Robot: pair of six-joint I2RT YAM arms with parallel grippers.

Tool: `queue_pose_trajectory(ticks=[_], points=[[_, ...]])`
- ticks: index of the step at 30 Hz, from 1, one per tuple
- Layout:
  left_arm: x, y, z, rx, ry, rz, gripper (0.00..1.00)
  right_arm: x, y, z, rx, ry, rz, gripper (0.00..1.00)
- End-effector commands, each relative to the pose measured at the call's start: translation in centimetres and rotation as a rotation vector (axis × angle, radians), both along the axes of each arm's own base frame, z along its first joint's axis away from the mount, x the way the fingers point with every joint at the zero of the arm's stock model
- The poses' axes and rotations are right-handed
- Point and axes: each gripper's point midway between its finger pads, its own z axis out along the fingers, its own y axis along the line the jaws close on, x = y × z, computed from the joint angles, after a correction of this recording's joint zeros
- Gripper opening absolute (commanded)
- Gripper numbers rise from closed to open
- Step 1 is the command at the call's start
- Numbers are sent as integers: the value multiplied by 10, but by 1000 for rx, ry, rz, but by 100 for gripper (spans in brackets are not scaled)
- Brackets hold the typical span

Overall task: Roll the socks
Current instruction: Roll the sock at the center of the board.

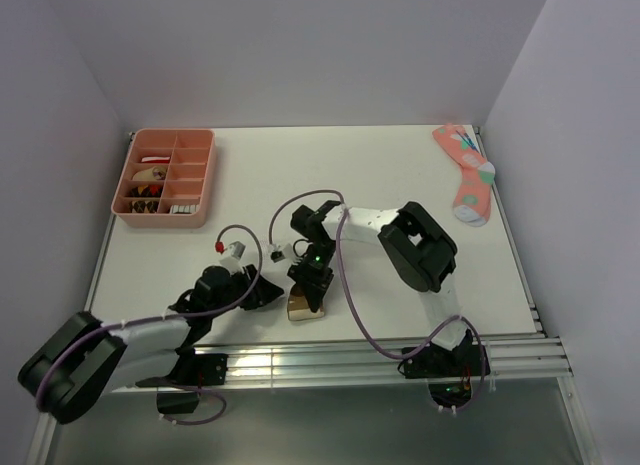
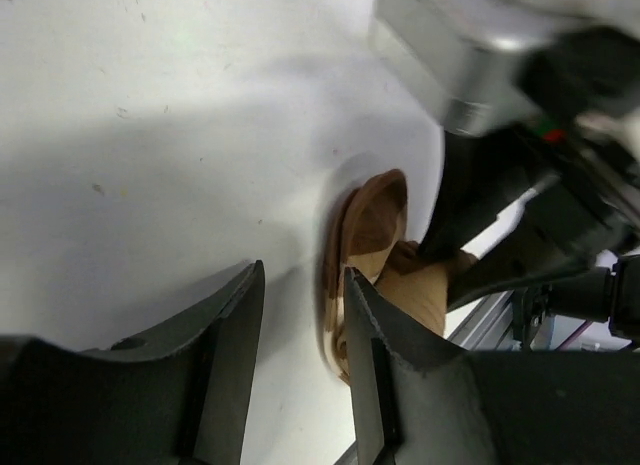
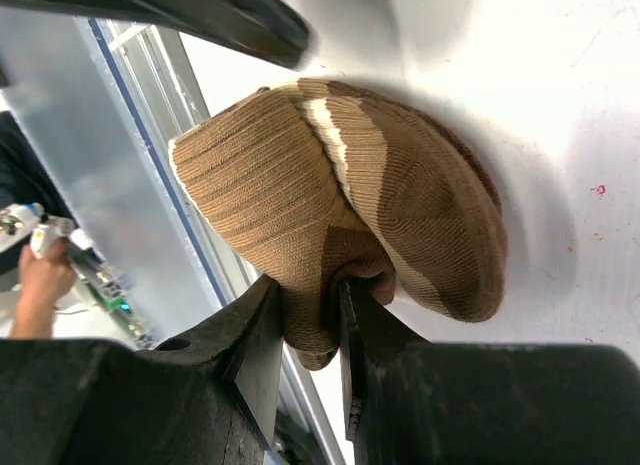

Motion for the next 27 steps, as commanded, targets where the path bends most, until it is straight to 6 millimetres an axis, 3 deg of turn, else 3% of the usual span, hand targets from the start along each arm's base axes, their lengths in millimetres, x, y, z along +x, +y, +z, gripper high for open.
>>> queue_pose_trajectory(ticks=[1, 7, 12, 18, 20, 27], points=[[-5, 15, -6, 47, -19, 36, 42, 20, -59, -72, -306, -148, 82, 15], [-9, 16, 22, -12, -74, 57, 41, 23, -54, -69, -312, -131, 72, 16], [-9, 5, 40, -6, -144, 7, 43, 25, -51, -72, -336, -103, 67, 17], [-15, -13, 35, 71, -199, -28, 45, 28, -53, -77, -351, -103, 67, 18], [-18, -19, 44, 24, -236, -27, 47, 28, -56, -78, -359, -94, 70, 18], [-21, -16, 50, -31, -288, -10, 52, 28, -58, -80, -365, -88, 71, 19]])
